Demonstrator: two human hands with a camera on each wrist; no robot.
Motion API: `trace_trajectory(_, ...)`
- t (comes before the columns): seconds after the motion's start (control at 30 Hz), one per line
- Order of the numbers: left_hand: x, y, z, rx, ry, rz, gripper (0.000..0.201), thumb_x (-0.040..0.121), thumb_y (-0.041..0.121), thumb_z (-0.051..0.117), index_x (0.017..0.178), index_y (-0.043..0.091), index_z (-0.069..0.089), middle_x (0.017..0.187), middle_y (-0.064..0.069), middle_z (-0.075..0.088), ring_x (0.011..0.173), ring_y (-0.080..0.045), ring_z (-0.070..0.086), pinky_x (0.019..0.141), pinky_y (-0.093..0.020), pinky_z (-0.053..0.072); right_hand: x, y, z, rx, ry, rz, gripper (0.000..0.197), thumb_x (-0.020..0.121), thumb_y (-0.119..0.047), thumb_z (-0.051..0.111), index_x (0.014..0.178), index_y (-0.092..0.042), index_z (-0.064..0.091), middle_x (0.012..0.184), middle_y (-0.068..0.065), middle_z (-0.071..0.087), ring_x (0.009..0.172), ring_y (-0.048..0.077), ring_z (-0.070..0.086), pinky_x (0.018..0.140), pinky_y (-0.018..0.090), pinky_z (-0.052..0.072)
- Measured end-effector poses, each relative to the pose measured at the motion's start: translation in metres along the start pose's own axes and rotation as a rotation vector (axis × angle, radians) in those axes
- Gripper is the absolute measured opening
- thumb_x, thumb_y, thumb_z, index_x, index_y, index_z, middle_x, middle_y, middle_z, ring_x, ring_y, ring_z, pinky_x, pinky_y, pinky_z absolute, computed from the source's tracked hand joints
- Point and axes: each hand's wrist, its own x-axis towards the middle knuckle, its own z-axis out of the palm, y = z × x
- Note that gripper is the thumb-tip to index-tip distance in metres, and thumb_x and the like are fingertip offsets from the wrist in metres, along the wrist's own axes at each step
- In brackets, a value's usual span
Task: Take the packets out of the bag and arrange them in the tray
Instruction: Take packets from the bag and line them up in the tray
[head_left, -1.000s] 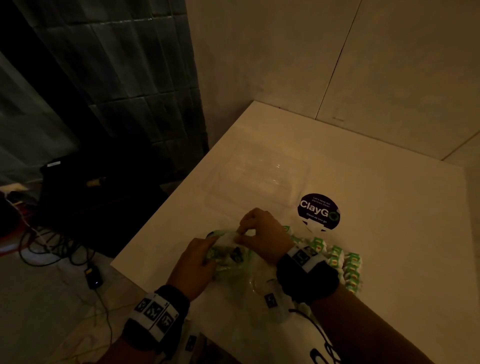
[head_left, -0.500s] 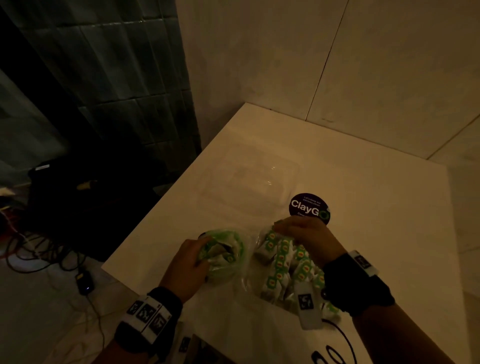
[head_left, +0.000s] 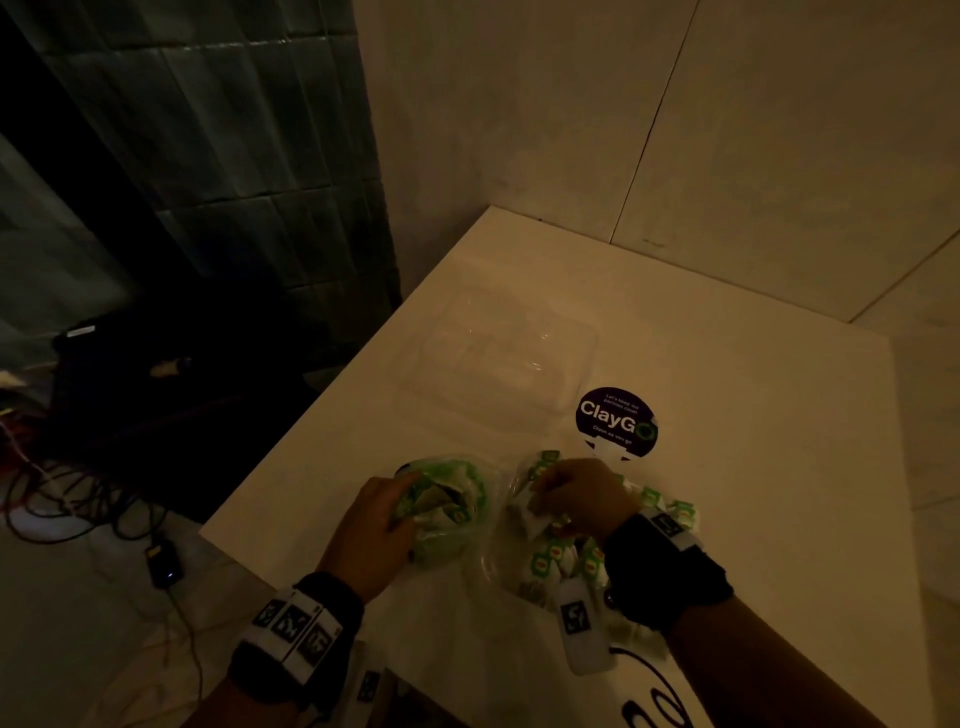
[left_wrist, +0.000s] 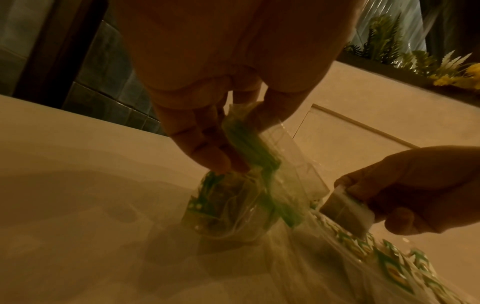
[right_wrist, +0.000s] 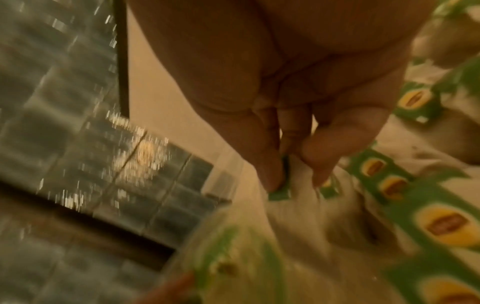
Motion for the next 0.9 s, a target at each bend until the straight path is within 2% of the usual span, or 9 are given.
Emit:
trace_trajectory(0.07, 0.000, 0.000, 0.000, -0.014, 0.001, -0.006, 0.050, 0.092, 0.002, 0.047, 0.140, 0.016, 0.041, 0.132, -0.008, 0.043, 0.119, -0.025, 0.047, 0.097, -0.027, 0.040, 0.006, -0.003, 0.007, -0.135, -0.036, -0.002, 0.016, 0.075, 0.000, 0.071, 0.069, -0.014, 0.066, 0.067, 0.002, 0.060, 0.058, 0.014, 0.056, 0.050, 0.022, 0.049)
trace_trajectory(0.13, 0.000, 0.001, -0.001, -0.025, 0.003, -0.008, 0.050, 0.093, 0.002, 0.047, 0.140, 0.015, 0.041, 0.131, -0.008, 0.043, 0.120, -0.026, 0.048, 0.098, -0.029, 0.041, 0.012, -0.006, 0.013, -0.281, -0.048, -0.025, 0.012, 0.077, -0.002, 0.071, 0.078, -0.013, 0.066, 0.072, -0.001, 0.059, 0.067, 0.015, 0.056, 0.061, 0.025, 0.051)
trace_trajectory(0.27, -0.002, 0.002, 0.000, -0.001, 0.005, -0.006, 0.049, 0.094, 0.004, 0.047, 0.140, 0.018, 0.040, 0.134, -0.006, 0.042, 0.119, -0.023, 0.048, 0.093, -0.023, 0.039, 0.020, -0.014, 0.025, -0.676, 0.025, -0.165, 0.021, 0.082, -0.002, 0.056, 0.098, -0.014, 0.063, 0.107, 0.007, 0.058, 0.096, 0.024, 0.058, 0.084, 0.032, 0.050)
trace_trajectory(0.4, -0.003, 0.004, -0.002, 0.003, -0.001, -0.018, 0.049, 0.095, 0.005, 0.046, 0.141, 0.020, 0.038, 0.136, -0.007, 0.040, 0.119, -0.024, 0.047, 0.095, -0.024, 0.040, 0.020, -0.014, 0.029, -0.801, 0.062, -0.227, 0.027, 0.081, 0.001, 0.049, 0.102, -0.015, 0.053, 0.108, 0.008, 0.054, 0.099, 0.027, 0.056, 0.083, 0.034, 0.048)
trace_trajectory(0.5, -0.004, 0.003, -0.003, 0.013, -0.001, -0.012, 0.049, 0.096, 0.007, 0.045, 0.141, 0.021, 0.037, 0.137, -0.006, 0.039, 0.119, -0.023, 0.047, 0.092, -0.021, 0.040, 0.014, -0.007, 0.023, -0.880, 0.116, -0.289, 0.021, 0.088, -0.010, 0.051, 0.104, -0.019, 0.059, 0.112, 0.004, 0.051, 0.102, 0.024, 0.052, 0.088, 0.035, 0.049)
trace_trajectory(0.6, -0.004, 0.004, -0.003, 0.014, -0.007, -0.016, 0.049, 0.096, 0.008, 0.045, 0.142, 0.021, 0.037, 0.137, -0.006, 0.039, 0.119, -0.023, 0.047, 0.090, -0.019, 0.038, 0.000, 0.007, 0.029, -0.996, 0.010, -0.355, 0.028, 0.089, -0.029, 0.054, 0.114, -0.020, 0.063, 0.116, 0.005, 0.050, 0.111, 0.027, 0.046, 0.094, 0.043, 0.049)
trace_trajectory(0.7, -0.004, 0.006, -0.002, 0.019, -0.006, -0.011, 0.049, 0.096, 0.007, 0.045, 0.141, 0.023, 0.038, 0.136, -0.005, 0.039, 0.114, -0.021, 0.048, 0.084, -0.017, 0.037, -0.015, 0.018, 0.043, -1.223, -0.103, -0.342, 0.046, 0.088, -0.037, 0.051, 0.133, -0.024, 0.049, 0.128, 0.009, 0.049, 0.123, 0.036, 0.035, 0.100, 0.049, 0.039)
trace_trajectory(0.8, -0.003, 0.006, -0.002, 0.011, -0.010, -0.001, 0.049, 0.095, 0.006, 0.045, 0.140, 0.023, 0.039, 0.134, -0.005, 0.041, 0.100, -0.014, 0.046, 0.077, -0.012, 0.036, -0.020, 0.021, 0.047, -1.242, -0.099, -0.282, 0.050, 0.090, -0.043, 0.046, 0.137, -0.029, 0.042, 0.136, 0.001, 0.047, 0.130, 0.034, 0.027, 0.107, 0.051, 0.024)
trace_trajectory(0.9, -0.001, 0.005, -0.003, 0.003, -0.015, -0.003, 0.049, 0.095, 0.006, 0.046, 0.140, 0.021, 0.040, 0.134, -0.007, 0.041, 0.108, -0.019, 0.049, 0.082, -0.016, 0.039, -0.021, 0.017, 0.041, -1.235, -0.099, -0.283, 0.049, 0.089, -0.038, 0.048, 0.137, -0.032, 0.041, 0.137, -0.002, 0.046, 0.132, 0.032, 0.025, 0.109, 0.049, 0.020)
